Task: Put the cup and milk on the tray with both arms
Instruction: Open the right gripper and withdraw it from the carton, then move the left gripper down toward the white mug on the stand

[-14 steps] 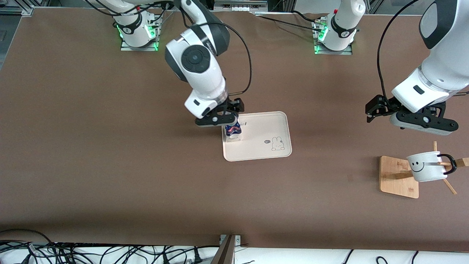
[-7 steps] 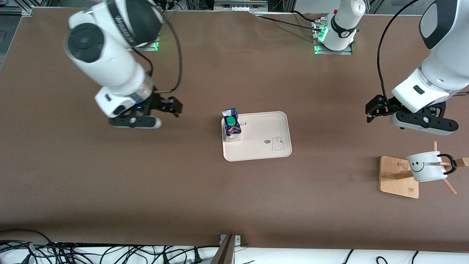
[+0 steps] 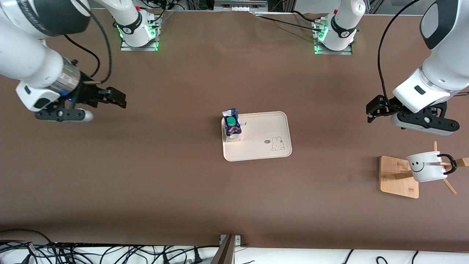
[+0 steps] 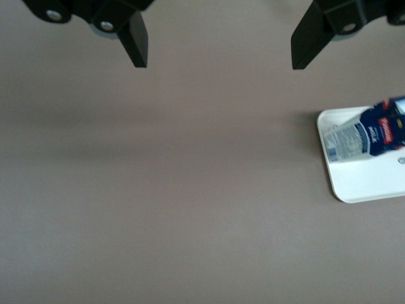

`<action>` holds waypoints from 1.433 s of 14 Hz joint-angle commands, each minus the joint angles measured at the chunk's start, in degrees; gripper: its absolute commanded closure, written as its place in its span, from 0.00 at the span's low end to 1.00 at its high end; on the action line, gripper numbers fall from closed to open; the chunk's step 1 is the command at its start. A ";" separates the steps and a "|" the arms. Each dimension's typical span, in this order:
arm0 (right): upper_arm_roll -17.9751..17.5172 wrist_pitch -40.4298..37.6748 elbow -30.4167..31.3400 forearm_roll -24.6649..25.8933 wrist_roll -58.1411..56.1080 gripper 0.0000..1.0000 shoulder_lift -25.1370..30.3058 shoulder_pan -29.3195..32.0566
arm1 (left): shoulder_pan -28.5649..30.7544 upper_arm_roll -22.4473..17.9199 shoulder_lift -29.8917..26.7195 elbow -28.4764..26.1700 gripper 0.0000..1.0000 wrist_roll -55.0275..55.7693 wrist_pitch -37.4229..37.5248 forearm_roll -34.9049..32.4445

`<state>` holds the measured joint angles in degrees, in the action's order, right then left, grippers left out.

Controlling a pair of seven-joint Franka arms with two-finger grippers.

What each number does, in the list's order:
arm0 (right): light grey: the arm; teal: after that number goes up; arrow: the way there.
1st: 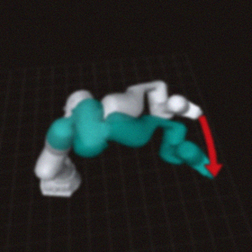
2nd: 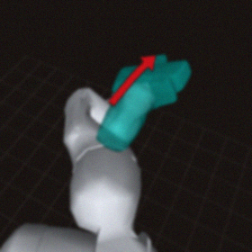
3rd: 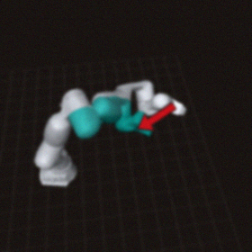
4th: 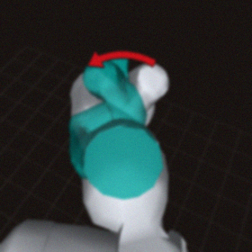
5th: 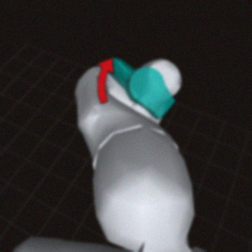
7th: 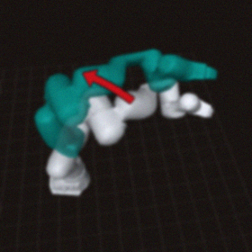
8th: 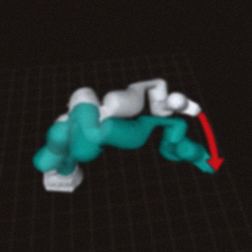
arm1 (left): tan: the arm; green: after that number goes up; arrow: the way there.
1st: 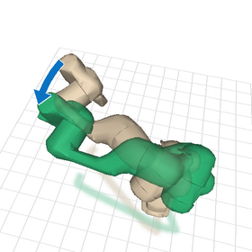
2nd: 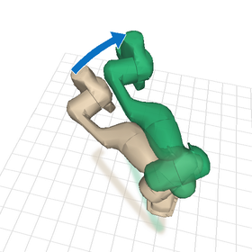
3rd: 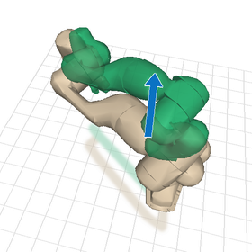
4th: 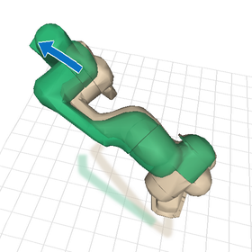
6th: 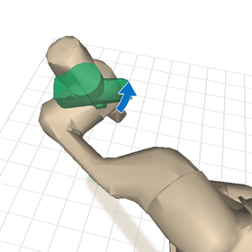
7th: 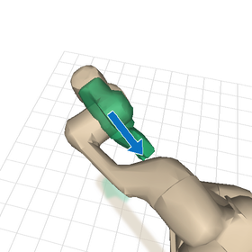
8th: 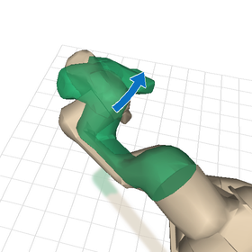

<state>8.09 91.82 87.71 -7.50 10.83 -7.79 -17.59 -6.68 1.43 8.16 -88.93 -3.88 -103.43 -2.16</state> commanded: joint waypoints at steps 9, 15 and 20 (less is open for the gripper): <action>-8.35 0.38 6.60 7.59 -11.18 0.00 7.09 12.67 | 0.00 -0.03 0.80 1.92 0.00 0.63 1.39 -1.09; -8.27 -0.24 4.76 8.21 -10.65 0.00 6.83 12.93 | -0.35 -0.03 1.41 2.10 0.00 0.63 1.30 -0.92; -8.26 -0.24 4.57 9.26 -10.39 0.00 6.83 13.02 | 0.00 -0.20 6.16 8.42 0.00 0.72 1.21 -0.57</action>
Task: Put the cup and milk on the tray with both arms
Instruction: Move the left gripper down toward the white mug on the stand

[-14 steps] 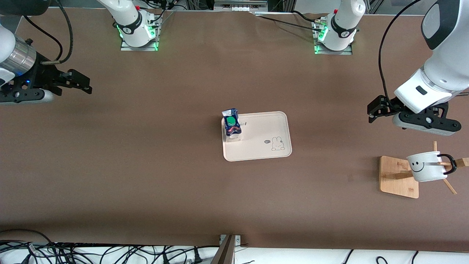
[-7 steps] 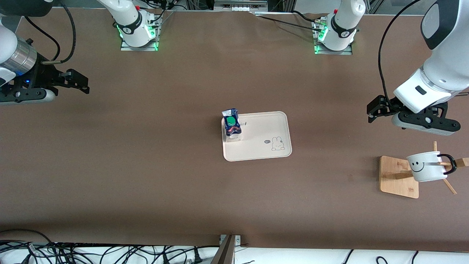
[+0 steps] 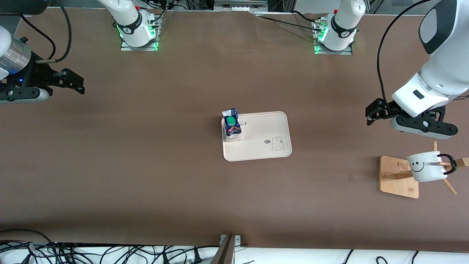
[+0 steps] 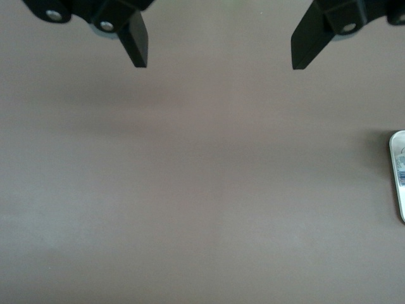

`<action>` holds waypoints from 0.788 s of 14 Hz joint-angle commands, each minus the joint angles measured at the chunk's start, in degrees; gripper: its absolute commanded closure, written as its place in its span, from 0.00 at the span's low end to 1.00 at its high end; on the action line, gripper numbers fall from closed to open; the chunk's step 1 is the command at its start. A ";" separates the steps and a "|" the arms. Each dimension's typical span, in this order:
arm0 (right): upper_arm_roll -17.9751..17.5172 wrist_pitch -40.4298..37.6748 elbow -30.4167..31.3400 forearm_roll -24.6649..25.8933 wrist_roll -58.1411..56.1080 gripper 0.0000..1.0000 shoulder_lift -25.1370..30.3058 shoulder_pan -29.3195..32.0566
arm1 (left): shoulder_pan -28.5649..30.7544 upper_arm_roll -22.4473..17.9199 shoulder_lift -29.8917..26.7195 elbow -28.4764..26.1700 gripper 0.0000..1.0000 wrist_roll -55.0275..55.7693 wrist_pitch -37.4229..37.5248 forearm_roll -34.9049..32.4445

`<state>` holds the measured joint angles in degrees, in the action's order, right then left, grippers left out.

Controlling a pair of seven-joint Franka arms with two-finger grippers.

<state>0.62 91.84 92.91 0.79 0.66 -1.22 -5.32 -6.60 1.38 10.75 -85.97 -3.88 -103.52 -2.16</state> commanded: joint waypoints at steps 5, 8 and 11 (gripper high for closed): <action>-0.80 0.18 -0.63 0.97 -0.05 0.00 0.17 0.75 | -0.08 -0.33 4.10 5.55 0.00 0.54 1.30 -0.74; -0.80 0.36 -0.63 0.88 -0.05 0.00 0.17 0.66 | 0.01 -0.41 4.54 5.55 0.00 0.54 1.22 -0.66; -0.80 0.36 -0.63 0.88 -0.05 0.00 0.17 0.66 | -0.08 -0.59 5.77 5.55 0.00 0.72 0.26 -1.09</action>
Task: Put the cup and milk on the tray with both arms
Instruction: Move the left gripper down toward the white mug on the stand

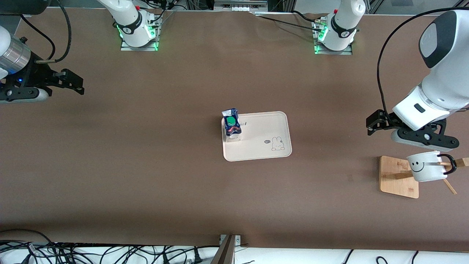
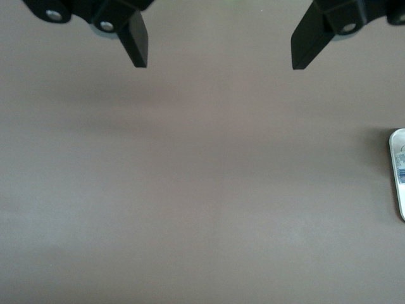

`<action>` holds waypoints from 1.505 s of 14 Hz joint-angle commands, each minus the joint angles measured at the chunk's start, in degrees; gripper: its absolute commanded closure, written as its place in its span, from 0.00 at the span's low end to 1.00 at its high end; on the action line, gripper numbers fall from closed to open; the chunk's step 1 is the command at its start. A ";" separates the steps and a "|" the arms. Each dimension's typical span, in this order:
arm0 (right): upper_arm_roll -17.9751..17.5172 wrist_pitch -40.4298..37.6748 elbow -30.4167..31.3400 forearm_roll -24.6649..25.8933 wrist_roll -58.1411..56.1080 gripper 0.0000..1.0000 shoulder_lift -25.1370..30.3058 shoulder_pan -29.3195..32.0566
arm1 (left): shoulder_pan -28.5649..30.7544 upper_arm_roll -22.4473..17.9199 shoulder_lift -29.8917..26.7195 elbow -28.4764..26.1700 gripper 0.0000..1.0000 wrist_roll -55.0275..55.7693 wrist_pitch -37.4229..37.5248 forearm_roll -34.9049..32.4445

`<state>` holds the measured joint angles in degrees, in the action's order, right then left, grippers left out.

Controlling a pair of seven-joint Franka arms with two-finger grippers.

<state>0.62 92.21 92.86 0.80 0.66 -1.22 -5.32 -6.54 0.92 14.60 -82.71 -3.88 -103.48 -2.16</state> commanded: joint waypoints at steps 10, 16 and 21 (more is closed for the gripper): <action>-0.79 0.07 -0.58 0.78 -0.05 0.00 0.17 0.66 | 0.30 -0.22 3.50 1.50 0.00 13.09 -6.03 -1.36; -0.79 -0.02 -0.58 0.78 -0.05 0.00 0.17 0.66 | 1.18 -0.30 2.19 -5.78 0.00 21.18 -20.51 -5.84; -0.79 -0.02 -0.58 0.78 -0.05 0.00 0.17 0.66 | 4.96 -0.22 -3.42 -22.63 0.00 22.43 -41.49 -5.84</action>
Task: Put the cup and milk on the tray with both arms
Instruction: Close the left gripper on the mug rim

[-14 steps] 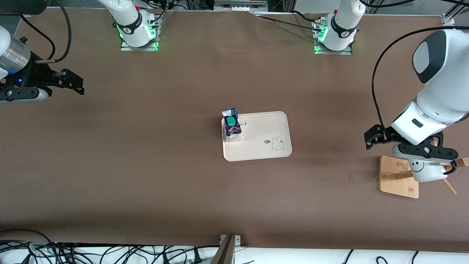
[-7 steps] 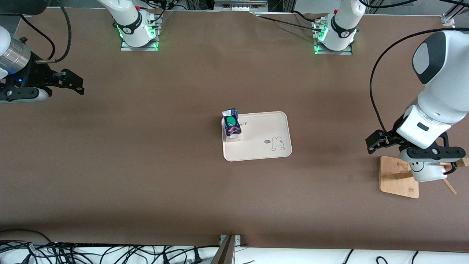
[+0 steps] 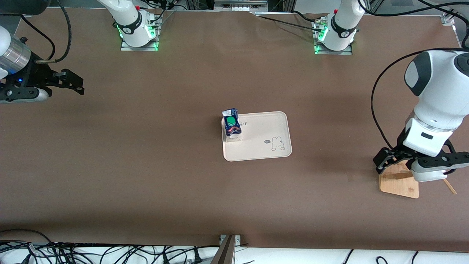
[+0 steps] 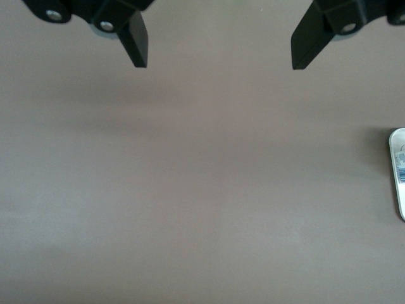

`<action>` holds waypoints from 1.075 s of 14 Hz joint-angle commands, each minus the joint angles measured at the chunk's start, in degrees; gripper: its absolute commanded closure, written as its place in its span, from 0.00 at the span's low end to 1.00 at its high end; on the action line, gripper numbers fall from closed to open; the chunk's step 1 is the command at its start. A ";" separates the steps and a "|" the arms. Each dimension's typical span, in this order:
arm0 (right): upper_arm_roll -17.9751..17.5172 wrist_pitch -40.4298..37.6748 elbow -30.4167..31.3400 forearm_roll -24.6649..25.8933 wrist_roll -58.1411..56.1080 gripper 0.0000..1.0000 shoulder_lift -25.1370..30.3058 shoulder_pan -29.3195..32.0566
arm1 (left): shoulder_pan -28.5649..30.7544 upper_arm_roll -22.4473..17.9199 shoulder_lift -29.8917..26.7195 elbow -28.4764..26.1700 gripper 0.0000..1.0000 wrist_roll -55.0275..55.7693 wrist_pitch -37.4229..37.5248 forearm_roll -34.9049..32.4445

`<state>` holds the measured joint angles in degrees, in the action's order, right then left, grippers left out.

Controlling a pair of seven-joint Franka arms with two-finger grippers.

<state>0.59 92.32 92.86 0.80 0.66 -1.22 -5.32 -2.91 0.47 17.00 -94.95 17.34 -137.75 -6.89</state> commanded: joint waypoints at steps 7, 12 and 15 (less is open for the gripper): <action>-0.85 -0.12 -0.57 0.69 -0.05 0.00 0.16 0.57 | 7.12 0.24 -11.63 -24.04 0.00 1.73 -14.65 -1.11; -0.85 -0.21 -0.57 0.69 -0.05 0.00 0.16 0.49 | 10.29 0.32 -11.03 -30.45 0.00 0.50 -29.02 -1.20; -0.85 -0.21 -0.57 0.69 -0.05 0.00 0.16 0.57 | 10.56 0.32 -7.60 -28.80 0.06 -0.91 -34.24 -1.03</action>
<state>0.48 92.32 92.84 0.80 0.66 -1.22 -5.33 7.02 0.33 8.08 -124.59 17.24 -169.78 -6.91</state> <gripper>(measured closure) 0.000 0.004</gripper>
